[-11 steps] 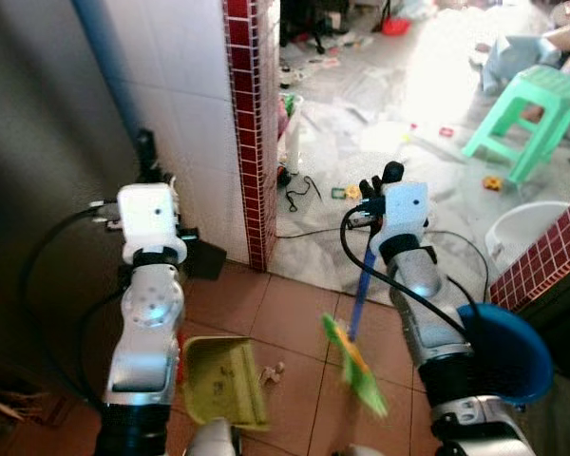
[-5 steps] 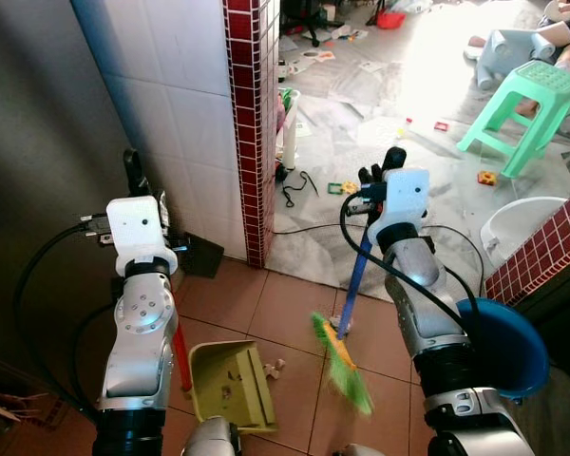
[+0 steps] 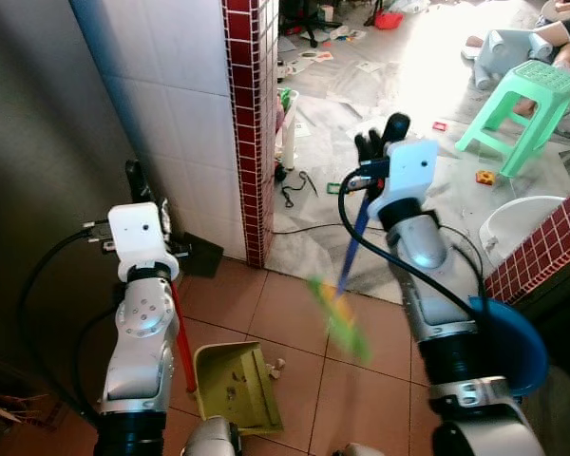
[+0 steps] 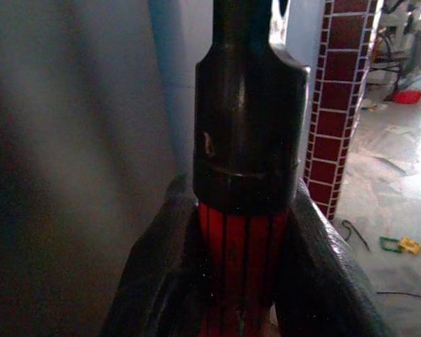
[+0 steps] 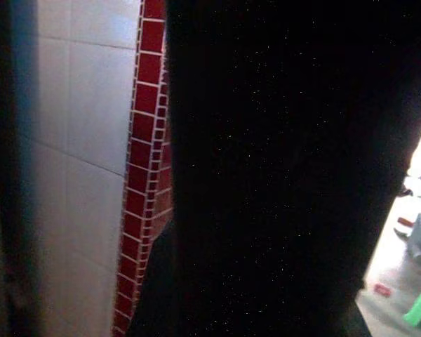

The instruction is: Sweep floor

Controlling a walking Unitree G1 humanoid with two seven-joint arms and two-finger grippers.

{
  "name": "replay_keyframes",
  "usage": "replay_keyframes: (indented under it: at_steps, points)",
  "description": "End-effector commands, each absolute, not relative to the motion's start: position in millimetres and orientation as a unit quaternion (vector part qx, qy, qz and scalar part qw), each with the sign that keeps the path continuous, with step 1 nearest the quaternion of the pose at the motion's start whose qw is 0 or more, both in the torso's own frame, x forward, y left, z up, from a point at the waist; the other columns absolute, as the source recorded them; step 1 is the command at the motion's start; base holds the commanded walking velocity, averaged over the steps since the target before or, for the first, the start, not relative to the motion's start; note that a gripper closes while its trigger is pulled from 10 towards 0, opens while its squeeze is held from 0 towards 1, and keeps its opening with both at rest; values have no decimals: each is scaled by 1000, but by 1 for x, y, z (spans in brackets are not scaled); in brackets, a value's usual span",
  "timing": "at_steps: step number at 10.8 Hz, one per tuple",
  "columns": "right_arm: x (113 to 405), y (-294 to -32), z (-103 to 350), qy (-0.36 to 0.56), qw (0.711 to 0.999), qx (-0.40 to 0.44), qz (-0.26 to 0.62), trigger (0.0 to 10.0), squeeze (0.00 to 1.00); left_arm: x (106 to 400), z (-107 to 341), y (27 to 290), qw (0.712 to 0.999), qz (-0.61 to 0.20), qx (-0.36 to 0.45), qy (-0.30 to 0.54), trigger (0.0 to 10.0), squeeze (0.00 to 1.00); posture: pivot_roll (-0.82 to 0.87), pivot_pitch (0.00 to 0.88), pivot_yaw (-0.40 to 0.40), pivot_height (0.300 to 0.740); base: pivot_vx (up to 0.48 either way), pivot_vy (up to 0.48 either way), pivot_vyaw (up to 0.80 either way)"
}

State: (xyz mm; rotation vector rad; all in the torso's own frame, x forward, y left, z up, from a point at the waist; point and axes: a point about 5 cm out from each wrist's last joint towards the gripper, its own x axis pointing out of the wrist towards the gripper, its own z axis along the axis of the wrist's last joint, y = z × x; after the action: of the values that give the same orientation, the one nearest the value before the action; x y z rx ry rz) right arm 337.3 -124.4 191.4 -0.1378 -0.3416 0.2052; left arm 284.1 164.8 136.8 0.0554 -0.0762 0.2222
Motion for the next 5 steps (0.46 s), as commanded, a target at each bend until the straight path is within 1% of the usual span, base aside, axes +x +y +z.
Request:
replay_keyframes:
  at_steps: [1, 2, 5]
  points:
    - [335, -122, 204, -200, 971, -73, 106, 10000, 0, 282, 139, 165, 992, 111, 26, -46, 10000, 0, -50, 31, -24, 740, 315, 0, 800]
    - [334, -122, 203, -200, 971, -76, 108, 10000, 0, 282, 139, 165, 993, 110, 26, -46, 10000, 0, -52, 29, -22, 740, 319, 0, 800]
    - [334, -122, 202, -200, 970, -83, 111, 10000, 0, 283, 139, 164, 993, 107, 23, -48, 10000, 0, -57, 28, -21, 740, 348, 0, 0]
